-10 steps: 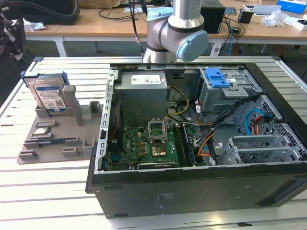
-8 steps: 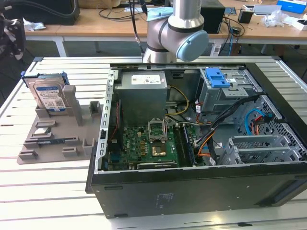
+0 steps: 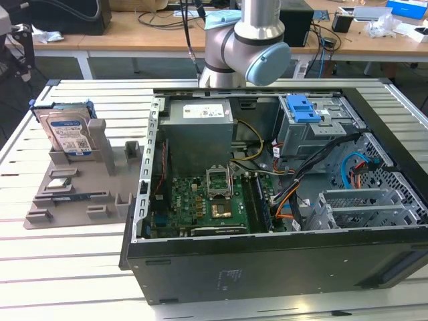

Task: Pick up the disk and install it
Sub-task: 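Pick up the disk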

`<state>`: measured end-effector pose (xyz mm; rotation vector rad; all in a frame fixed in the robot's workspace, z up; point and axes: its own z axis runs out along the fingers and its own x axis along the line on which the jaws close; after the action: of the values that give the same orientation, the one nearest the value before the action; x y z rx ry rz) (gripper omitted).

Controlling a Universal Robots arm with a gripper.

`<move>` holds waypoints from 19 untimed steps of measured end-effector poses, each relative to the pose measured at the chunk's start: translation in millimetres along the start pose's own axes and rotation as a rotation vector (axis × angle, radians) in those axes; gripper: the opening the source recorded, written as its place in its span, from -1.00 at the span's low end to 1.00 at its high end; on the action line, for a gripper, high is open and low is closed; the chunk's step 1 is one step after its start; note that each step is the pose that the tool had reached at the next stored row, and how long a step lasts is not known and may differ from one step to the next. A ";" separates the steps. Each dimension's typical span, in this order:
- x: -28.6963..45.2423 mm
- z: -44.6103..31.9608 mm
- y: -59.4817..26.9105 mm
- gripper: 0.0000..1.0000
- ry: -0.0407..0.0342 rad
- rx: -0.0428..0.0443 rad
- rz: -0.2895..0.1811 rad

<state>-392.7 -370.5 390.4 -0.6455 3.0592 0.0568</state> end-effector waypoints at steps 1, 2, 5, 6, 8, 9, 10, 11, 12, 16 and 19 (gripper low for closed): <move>0.0 0.0 0.0 0.08 0.0006 -0.0004 -0.017; 0.0 0.0 0.0 0.08 0.0012 -0.0007 -0.036; 0.0 0.1 0.0 0.08 0.0037 -0.0025 -0.116; 0.0 0.0 0.0 0.08 0.0043 -0.0028 -0.132; 0.0 0.1 0.0 0.08 0.0057 -0.0038 -0.177; 0.0 0.1 0.0 0.08 0.0063 -0.0042 -0.196; 0.0 0.1 0.0 0.08 0.0074 -0.0050 -0.231; 0.0 0.1 0.0 0.08 0.0081 -0.0054 -0.249; 0.0 0.1 0.0 0.08 0.0087 -0.0059 -0.270; 0.0 0.1 0.0 0.08 0.0119 -0.0079 -0.366; 0.0 0.1 0.0 0.08 0.0145 -0.0097 -0.448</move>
<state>-392.7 -370.5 390.3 -1.3130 2.8467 0.0606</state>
